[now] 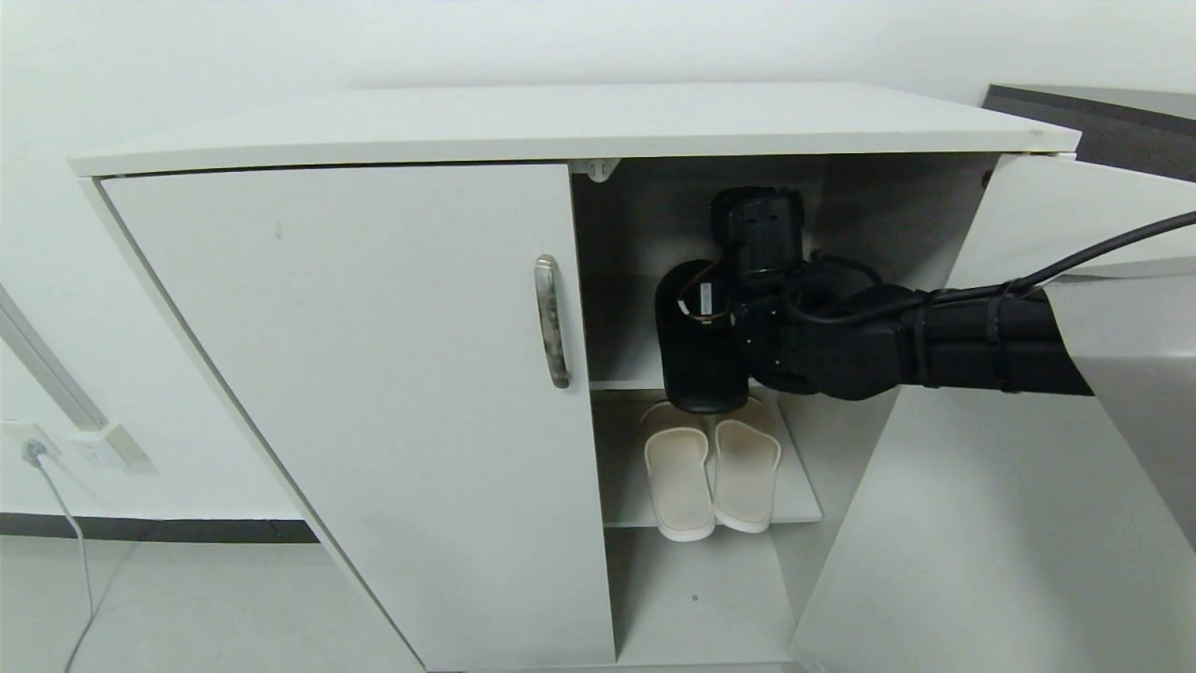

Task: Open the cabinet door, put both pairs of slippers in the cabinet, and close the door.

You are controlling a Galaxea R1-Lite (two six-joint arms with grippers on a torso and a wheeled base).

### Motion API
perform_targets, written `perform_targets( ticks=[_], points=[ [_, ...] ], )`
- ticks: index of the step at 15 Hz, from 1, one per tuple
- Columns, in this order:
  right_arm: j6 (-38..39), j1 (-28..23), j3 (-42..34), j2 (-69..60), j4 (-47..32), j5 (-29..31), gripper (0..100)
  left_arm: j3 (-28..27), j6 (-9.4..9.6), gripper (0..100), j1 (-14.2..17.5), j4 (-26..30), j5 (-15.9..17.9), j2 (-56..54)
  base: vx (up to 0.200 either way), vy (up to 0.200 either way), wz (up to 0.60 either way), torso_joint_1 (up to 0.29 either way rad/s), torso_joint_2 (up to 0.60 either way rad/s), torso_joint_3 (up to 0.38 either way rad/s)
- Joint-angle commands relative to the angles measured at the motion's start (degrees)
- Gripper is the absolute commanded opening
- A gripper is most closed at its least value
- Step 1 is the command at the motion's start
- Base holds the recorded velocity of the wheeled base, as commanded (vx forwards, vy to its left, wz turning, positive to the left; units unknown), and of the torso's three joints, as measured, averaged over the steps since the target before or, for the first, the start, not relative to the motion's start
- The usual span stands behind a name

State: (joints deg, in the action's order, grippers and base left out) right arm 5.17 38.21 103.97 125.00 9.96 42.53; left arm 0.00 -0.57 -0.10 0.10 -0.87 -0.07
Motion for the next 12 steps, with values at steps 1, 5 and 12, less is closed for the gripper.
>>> perform_targets(
  ticks=[1, 5, 12],
  points=[
    [0.0, 0.0, 0.1, 0.2, -0.1, 0.1, 100, 0.0, -0.04, 0, 0.0, 0.0, 0.0, 0.1, 0.0, 0.0, 0.0, 0.0, 0.0, 0.0],
    [0.0, 0.5, -1.0, -1.2, -1.3, 0.3, 100, 0.0, -0.04, 0, 0.0, 0.0, -0.1, 0.1, 0.0, 0.0, 0.0, 0.0, 0.0, 0.0],
    [0.5, 5.4, -14.3, -12.4, -0.8, 0.8, 100, 0.0, -0.13, 0, 0.0, 0.0, -0.1, 0.1, 0.0, 0.0, 0.0, 0.0, 0.0, 0.0]
  ],
)
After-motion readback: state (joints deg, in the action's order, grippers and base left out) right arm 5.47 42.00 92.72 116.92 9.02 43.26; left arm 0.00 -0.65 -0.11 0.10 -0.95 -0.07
